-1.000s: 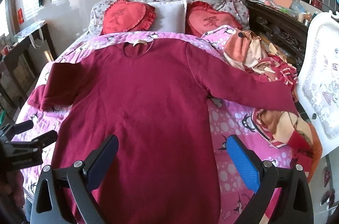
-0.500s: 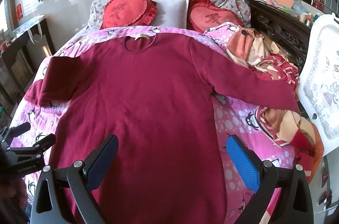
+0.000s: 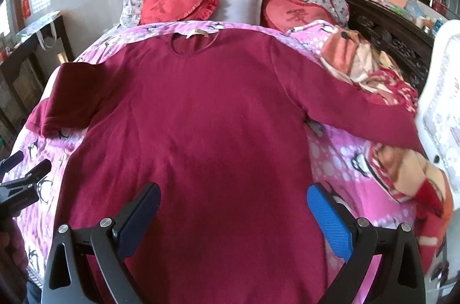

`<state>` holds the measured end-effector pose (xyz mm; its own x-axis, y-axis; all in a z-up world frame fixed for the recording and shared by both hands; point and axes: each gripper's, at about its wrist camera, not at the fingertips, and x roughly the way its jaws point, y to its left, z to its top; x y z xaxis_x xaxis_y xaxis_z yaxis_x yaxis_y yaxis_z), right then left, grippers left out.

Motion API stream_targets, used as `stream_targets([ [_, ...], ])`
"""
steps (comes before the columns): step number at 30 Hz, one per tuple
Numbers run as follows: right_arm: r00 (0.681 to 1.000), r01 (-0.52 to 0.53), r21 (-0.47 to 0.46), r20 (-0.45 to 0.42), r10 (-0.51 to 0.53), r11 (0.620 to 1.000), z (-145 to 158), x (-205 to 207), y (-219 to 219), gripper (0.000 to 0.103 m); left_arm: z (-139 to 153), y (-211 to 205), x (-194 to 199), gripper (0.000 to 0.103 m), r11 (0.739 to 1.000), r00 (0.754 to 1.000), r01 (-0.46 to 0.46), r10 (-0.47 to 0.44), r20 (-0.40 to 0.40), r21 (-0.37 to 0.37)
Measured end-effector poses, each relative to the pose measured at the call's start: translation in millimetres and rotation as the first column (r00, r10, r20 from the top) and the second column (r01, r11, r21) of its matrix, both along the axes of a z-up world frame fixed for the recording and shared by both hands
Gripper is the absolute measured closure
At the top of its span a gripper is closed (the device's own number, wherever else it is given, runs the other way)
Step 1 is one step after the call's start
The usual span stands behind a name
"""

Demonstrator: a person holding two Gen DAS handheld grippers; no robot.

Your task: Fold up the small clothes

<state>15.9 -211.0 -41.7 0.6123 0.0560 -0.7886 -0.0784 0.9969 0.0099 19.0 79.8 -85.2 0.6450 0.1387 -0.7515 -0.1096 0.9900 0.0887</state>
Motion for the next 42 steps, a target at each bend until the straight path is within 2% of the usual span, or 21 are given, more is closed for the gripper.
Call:
stream_targets([
  [5, 0.998, -0.051, 0.04, 0.038, 0.05, 0.998, -30.7, 30.9, 6.4, 0.002, -40.5, 7.2, 23.9, 0.001, 0.999, 0.998, -0.008, 0.01, -0.067, 0.036],
  [6, 0.998, -0.049, 0.039, 0.028, 0.048, 0.998, -40.4, 36.7, 7.1, 0.002, -49.1, 9.4, 24.9, 0.001, 1.0, 0.997, -0.003, 0.004, -0.077, 0.017],
  [8, 0.999, -0.039, 0.025, -0.006, 0.04, 0.999, -62.9, 44.6, 8.8, 0.002, -47.2, 18.1, 24.1, 0.001, 0.999, 0.998, -0.024, 0.023, -0.052, -0.027],
  [10, 0.998, -0.045, 0.039, -0.035, 0.046, 0.998, -78.4, 45.7, 8.5, 0.002, -51.6, 27.7, 27.2, 0.001, 0.996, 0.997, -0.038, 0.033, -0.069, -0.077],
  [17, 0.998, -0.063, 0.096, 0.005, 0.063, 0.993, -76.3, 42.5, 4.7, 0.002, -55.5, 33.4, 31.7, 0.0, 0.996, 0.996, -0.059, 0.054, -0.076, -0.064],
  [35, 0.996, -0.089, 0.208, 0.025, 0.085, 0.974, -77.5, 37.0, -4.6, 0.001, -54.8, 29.4, 30.9, 0.0, 0.995, 0.994, -0.079, 0.074, -0.086, -0.052],
  [42, 0.996, -0.088, 0.212, 0.026, 0.084, 0.973, -78.0, 36.3, -5.0, 0.001, -54.5, 30.1, 30.4, 0.0, 0.995, 0.994, -0.076, 0.071, -0.082, -0.059],
])
